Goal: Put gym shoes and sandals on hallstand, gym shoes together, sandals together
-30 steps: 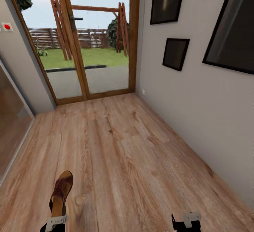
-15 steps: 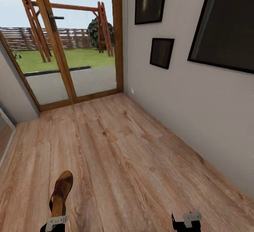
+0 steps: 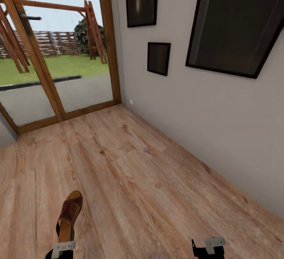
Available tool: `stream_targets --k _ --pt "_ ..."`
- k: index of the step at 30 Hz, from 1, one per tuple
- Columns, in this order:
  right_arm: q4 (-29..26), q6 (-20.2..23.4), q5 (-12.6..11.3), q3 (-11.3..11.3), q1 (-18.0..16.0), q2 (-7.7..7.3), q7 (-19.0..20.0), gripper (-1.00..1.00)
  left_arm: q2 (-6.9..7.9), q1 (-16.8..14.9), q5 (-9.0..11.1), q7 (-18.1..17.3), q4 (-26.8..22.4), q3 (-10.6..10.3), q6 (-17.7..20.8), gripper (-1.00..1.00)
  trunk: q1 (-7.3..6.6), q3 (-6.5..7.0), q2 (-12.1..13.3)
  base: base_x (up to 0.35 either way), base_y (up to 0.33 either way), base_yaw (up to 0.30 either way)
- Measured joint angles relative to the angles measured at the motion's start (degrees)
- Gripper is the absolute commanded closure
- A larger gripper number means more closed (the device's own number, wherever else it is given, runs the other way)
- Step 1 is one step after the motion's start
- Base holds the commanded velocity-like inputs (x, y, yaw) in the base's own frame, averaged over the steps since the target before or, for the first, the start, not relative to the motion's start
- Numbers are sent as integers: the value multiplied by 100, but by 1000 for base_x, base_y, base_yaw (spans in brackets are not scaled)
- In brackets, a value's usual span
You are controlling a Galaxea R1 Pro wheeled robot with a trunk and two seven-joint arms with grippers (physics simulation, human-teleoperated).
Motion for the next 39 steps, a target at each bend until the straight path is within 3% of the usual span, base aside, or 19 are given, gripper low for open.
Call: stream_targets --k 39 --pt "0 -1 -1 0 -1 4 0 -100 -1 0 66 8 0 6 0 100 0 0 0 0 0 -300"
